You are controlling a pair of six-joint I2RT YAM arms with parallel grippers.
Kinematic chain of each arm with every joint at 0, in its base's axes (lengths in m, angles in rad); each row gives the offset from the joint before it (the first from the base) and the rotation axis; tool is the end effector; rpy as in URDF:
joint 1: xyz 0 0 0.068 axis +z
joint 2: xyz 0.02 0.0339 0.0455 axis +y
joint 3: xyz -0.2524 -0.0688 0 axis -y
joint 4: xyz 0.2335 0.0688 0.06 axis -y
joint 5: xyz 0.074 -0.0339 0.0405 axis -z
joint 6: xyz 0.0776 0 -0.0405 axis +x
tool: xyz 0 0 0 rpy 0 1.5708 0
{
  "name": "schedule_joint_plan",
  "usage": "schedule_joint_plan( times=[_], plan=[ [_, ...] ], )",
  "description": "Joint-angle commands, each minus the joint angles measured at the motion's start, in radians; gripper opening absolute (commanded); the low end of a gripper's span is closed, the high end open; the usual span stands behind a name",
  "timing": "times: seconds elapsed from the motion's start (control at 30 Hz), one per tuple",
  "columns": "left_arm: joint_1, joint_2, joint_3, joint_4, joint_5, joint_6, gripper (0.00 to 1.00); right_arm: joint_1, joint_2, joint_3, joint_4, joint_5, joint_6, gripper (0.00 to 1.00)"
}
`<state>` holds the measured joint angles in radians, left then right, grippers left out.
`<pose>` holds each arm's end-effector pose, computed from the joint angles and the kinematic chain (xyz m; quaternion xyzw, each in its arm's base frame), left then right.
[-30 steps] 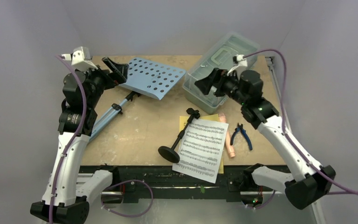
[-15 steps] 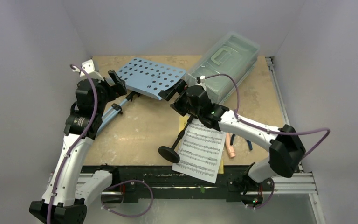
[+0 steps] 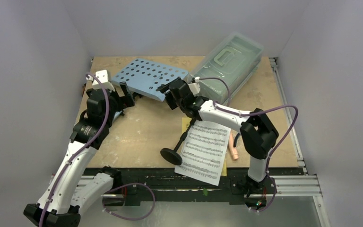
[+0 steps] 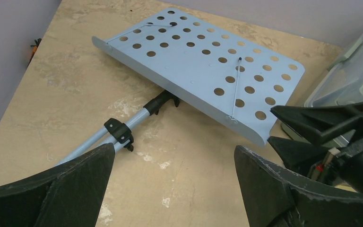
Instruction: Set up the instrument practice props
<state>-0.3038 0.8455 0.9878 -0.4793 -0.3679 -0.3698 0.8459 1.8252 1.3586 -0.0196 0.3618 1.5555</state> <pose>0.2119 -0.0372 0.3465 -0.1322 0.7980 -0.0471 0.5861 0.3180 0.3176 0.2378 0.3798 0.7578 0.4176 0.3273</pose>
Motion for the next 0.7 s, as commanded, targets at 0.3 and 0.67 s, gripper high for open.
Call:
schedule_joint_plan(
  times=[0.3, 0.67],
  plan=[
    [-0.069, -0.066, 0.187, -0.070, 0.038, -0.001, 0.97, 0.034, 0.084, 0.102, -0.151, 0.171, 0.066, 0.63],
    [-0.078, -0.085, 0.183, -0.075, 0.048, 0.017, 0.98, 0.032, -0.005, 0.039, 0.041, 0.149, -0.489, 0.74]
  ],
)
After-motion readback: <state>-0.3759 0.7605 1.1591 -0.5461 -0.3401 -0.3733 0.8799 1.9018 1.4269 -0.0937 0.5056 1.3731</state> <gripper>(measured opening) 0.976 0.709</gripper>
